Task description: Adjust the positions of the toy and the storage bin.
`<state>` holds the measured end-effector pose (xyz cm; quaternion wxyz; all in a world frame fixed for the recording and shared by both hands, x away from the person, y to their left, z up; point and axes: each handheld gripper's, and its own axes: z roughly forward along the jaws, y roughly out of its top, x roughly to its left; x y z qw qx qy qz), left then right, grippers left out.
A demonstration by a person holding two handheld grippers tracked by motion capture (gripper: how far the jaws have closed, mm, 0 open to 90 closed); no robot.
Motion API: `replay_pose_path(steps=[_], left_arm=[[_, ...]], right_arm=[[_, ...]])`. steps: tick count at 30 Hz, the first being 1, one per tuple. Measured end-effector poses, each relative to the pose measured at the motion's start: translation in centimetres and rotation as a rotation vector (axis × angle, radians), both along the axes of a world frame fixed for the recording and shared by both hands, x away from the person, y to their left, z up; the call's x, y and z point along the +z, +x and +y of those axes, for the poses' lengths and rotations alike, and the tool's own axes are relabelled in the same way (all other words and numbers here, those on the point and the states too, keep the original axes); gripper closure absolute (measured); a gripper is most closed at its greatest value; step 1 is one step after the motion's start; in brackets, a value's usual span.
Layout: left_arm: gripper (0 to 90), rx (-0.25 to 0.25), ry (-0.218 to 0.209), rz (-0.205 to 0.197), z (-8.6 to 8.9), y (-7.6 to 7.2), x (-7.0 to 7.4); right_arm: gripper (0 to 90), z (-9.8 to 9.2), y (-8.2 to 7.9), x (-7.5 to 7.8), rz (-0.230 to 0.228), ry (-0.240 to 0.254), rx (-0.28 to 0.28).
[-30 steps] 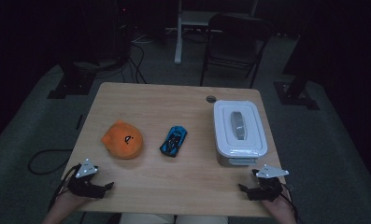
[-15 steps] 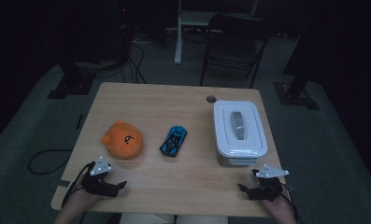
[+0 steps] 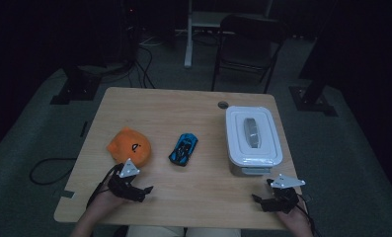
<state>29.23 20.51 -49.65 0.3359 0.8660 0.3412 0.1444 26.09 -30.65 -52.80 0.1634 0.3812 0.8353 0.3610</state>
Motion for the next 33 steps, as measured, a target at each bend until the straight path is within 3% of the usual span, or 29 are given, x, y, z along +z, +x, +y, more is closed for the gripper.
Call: replay_pose_path(steps=[17,26,33], left_arm=[[5.2,0.013,0.006,0.01,-4.4,4.1,1.7],[5.2,0.035,-0.001,0.022,-5.9,5.9,2.0],[5.2,0.062,0.019,0.026,-7.9,7.6,2.0]], right_arm=[[14.3,0.0,0.0,0.0,-0.002,0.0,-0.008],[14.3,0.0,0.0,0.0,-0.002,0.0,-0.009],[14.3,-0.1,0.0,0.0,-0.001,0.0,-0.014]])
